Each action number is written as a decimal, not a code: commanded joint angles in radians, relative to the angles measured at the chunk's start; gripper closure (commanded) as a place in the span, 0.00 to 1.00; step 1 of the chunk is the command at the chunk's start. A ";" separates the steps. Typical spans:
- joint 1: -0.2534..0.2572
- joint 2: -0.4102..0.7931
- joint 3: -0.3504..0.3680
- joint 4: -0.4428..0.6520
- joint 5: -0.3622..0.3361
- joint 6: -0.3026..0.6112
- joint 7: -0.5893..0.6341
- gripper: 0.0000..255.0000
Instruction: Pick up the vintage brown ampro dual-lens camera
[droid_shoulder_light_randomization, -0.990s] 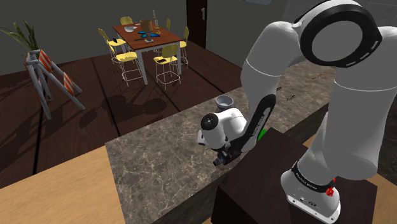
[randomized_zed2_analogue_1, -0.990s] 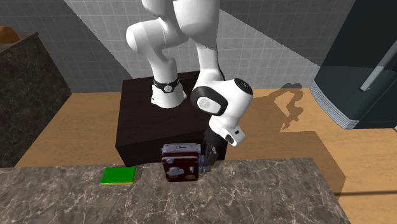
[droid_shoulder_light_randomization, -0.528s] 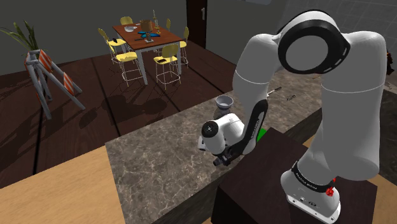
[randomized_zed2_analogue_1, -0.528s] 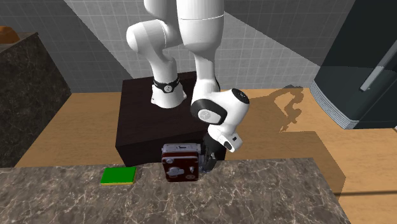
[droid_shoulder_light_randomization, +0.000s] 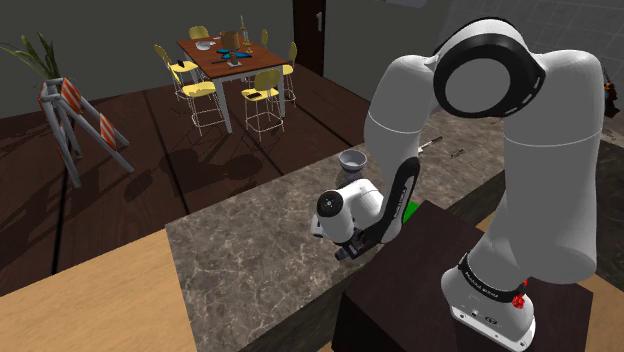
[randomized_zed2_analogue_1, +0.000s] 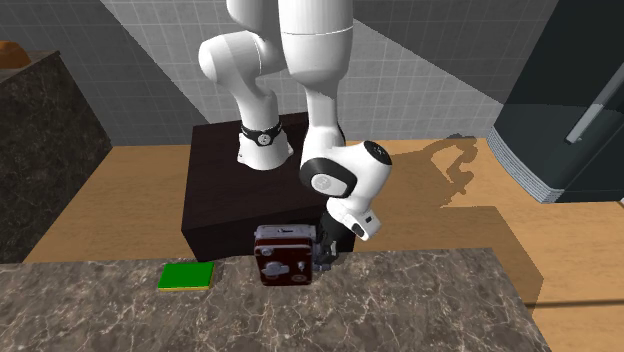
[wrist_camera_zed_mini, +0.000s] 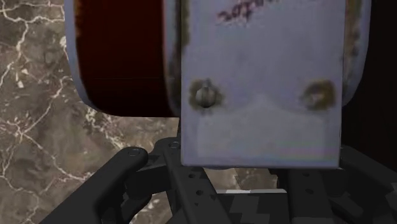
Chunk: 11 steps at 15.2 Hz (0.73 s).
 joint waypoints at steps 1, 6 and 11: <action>0.000 0.001 -0.001 0.000 0.000 0.000 0.000 1.00; -0.012 -0.035 0.014 -0.017 0.028 -0.016 -0.029 1.00; -0.039 -0.127 0.052 -0.057 0.105 -0.059 -0.107 1.00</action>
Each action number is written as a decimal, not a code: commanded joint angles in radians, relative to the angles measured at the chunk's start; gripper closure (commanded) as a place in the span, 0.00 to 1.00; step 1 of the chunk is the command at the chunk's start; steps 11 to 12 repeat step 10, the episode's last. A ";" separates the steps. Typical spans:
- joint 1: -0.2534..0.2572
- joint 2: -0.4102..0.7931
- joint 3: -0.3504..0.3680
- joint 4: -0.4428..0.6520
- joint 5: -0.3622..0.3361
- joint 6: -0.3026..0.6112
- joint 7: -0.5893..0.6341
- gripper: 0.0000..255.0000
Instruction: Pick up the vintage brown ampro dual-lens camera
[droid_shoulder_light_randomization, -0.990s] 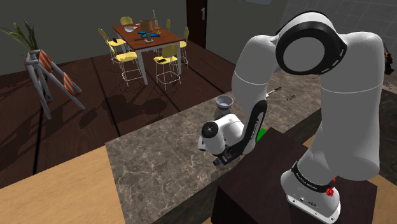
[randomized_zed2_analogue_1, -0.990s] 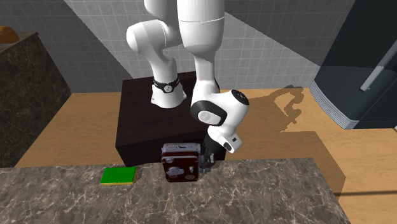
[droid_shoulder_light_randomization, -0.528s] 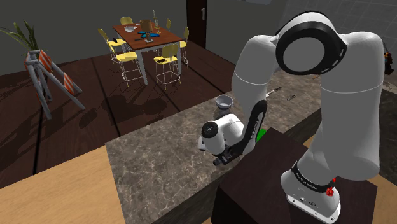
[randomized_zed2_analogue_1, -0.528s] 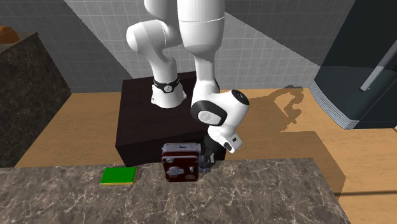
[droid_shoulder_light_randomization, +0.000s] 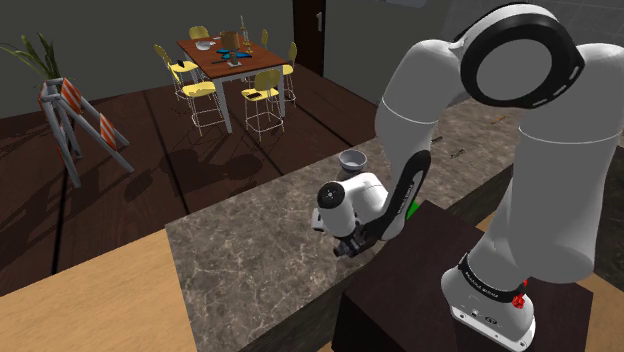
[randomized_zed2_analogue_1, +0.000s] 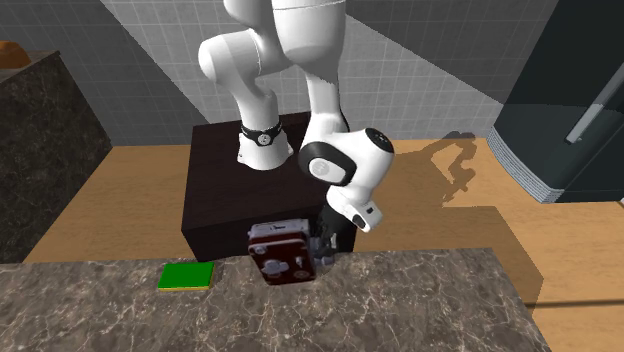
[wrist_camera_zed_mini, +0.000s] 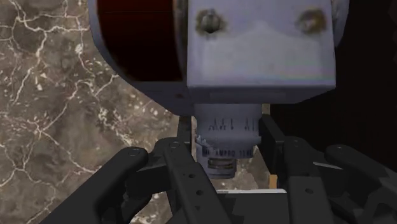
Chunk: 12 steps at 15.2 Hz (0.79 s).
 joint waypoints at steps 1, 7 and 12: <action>-0.011 -0.039 0.017 -0.014 0.036 -0.020 -0.035 1.00; -0.033 -0.149 0.058 -0.052 0.140 -0.076 -0.133 1.00; -0.036 -0.170 0.064 -0.058 0.161 -0.087 -0.152 1.00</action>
